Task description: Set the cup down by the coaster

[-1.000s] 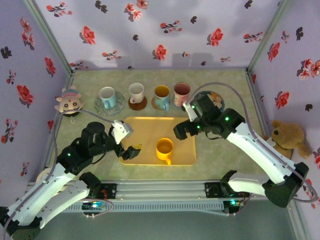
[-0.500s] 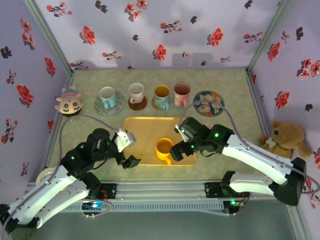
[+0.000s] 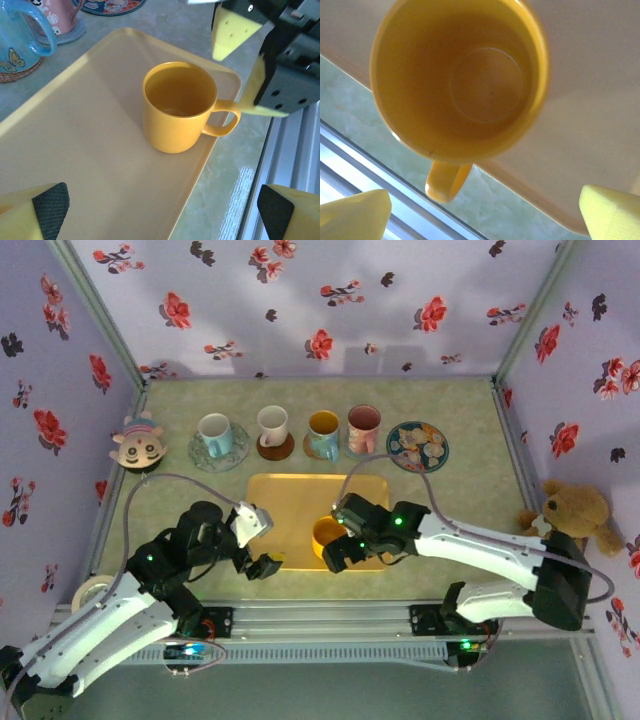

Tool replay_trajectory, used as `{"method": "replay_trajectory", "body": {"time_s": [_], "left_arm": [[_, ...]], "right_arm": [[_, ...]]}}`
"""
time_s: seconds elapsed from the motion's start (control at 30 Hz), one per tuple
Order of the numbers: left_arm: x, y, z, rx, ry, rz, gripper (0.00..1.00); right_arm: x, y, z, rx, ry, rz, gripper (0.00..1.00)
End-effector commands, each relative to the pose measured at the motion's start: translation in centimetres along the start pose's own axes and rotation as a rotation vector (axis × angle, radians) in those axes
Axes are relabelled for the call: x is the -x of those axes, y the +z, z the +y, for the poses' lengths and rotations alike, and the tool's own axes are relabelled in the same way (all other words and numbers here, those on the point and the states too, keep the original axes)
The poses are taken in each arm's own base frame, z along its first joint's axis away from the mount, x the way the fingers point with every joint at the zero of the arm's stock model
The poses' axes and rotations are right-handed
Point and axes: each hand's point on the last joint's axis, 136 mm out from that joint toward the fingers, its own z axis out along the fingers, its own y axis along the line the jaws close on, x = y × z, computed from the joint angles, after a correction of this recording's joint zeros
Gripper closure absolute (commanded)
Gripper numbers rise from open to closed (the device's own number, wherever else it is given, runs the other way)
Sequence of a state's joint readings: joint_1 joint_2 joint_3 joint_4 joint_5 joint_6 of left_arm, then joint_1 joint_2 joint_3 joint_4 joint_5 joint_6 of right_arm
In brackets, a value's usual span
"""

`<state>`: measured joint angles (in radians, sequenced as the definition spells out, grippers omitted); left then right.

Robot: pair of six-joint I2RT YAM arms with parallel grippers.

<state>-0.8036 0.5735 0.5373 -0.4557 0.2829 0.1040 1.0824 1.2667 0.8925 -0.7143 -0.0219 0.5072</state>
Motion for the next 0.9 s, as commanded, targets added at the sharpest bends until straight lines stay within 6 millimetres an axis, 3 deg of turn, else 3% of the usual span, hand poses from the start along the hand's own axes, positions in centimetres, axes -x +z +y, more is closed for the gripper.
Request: {"method": "replay_trajectory", "body": {"time_s": [0.0, 0.43, 0.87], "left_arm": [[0.5, 0.1, 0.1, 0.010, -0.007, -0.026, 0.00], [0.5, 0.1, 0.4, 0.027, -0.014, -0.025, 0.00], [0.5, 0.3, 1.1, 0.062, -0.031, -0.017, 0.00]], "right_arm": [[0.4, 1.6, 0.0, -0.022, 0.038, -0.010, 0.05], [-0.7, 4.6, -0.5, -0.094, 0.061, 0.063, 0.23], [-1.0, 4.7, -1.8, -0.173, 0.059, 0.077, 0.46]]}}
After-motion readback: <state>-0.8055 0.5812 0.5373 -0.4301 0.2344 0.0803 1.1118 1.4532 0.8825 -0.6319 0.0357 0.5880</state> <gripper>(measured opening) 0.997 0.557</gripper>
